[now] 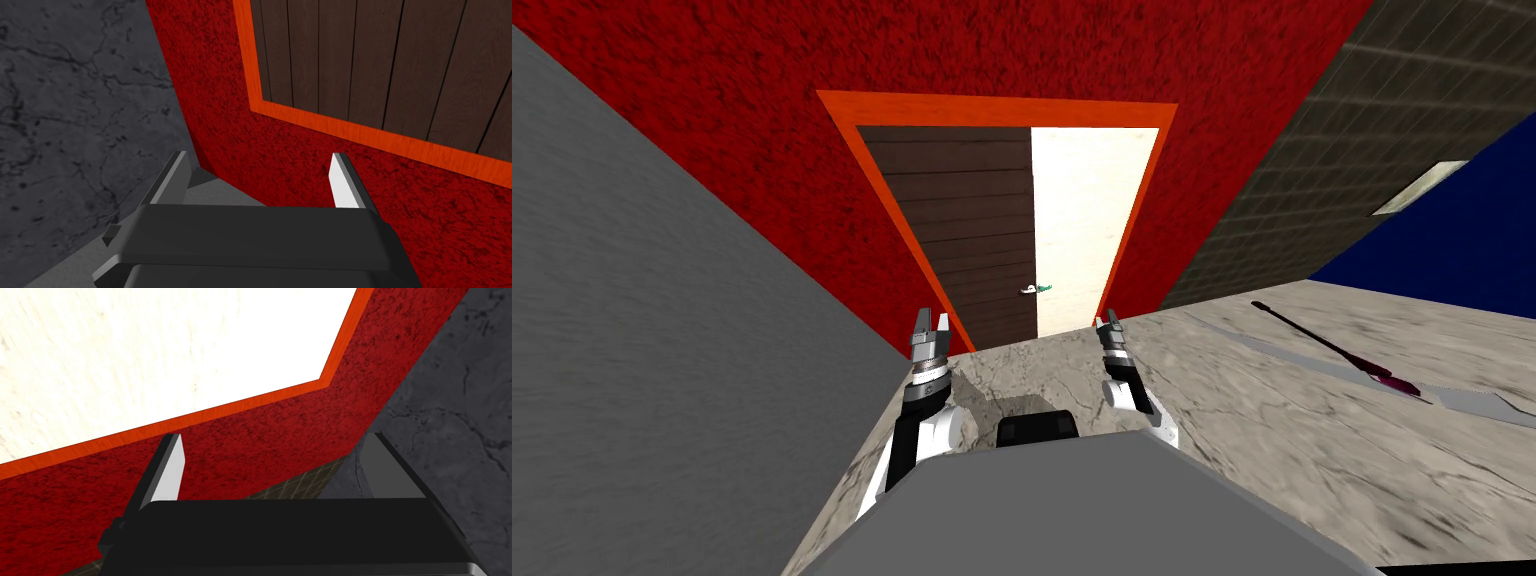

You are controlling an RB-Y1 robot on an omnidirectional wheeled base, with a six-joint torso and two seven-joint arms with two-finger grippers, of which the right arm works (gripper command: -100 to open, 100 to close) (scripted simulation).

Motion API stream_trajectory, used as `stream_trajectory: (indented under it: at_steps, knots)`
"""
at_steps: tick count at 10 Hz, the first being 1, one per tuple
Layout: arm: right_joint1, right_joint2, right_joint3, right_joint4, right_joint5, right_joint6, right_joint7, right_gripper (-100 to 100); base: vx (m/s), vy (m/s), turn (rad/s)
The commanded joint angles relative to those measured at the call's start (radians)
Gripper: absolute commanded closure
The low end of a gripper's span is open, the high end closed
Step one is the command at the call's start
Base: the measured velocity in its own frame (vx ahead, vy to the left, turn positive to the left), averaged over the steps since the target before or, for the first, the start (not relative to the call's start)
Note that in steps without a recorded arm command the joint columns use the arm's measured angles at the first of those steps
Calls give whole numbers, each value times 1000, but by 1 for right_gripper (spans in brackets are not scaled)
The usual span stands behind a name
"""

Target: Pull the door open

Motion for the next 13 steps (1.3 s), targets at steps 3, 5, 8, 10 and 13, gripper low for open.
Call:
stream_trajectory:
  at_steps: [3,5,8,10,13]
  knots:
    - [-34,-9,-10,97,-8,-13,2,-100,79,-25,121]
    - [-56,-13,-17,156,-13,-21,3,-100,95,-29,155]
    - [-90,-19,-26,246,-20,-33,6,-100,91,-29,144]
    - [-111,-23,-32,301,-25,-40,7,-100,97,-45,134]
    - [-133,-27,-38,362,-30,-48,9,-100,59,-32,90]
